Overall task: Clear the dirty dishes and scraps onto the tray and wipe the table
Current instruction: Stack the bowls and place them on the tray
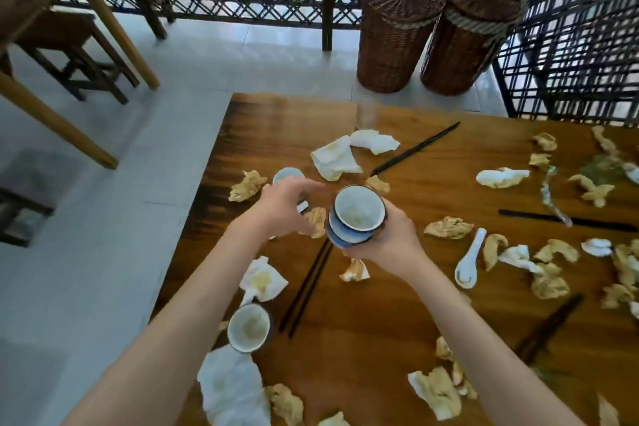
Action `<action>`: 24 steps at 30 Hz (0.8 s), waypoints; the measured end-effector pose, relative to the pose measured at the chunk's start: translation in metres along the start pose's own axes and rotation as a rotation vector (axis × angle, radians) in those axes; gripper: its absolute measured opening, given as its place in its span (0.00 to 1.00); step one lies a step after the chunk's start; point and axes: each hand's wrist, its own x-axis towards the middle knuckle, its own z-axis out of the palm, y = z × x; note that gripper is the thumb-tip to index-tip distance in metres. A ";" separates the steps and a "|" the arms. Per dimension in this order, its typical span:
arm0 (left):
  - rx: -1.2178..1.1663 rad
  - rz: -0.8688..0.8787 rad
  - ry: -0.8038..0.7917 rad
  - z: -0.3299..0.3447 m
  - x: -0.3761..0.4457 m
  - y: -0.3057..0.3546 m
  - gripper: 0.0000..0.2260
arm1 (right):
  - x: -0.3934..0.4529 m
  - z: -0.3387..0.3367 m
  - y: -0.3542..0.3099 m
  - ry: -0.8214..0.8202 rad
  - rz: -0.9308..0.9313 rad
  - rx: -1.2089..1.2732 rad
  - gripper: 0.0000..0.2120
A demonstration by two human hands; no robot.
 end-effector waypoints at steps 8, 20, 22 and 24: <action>-0.083 -0.282 0.105 0.025 0.064 -0.070 0.49 | 0.010 0.005 -0.008 0.073 0.031 0.014 0.35; -0.077 -0.185 0.231 0.036 0.073 -0.084 0.36 | 0.006 0.009 -0.003 0.086 0.071 -0.023 0.33; -0.092 -0.171 0.258 0.032 0.067 -0.083 0.35 | 0.001 0.010 -0.002 0.076 0.062 -0.012 0.33; -0.116 -0.148 0.300 0.028 0.057 -0.080 0.35 | -0.006 0.010 -0.003 0.070 0.048 -0.010 0.35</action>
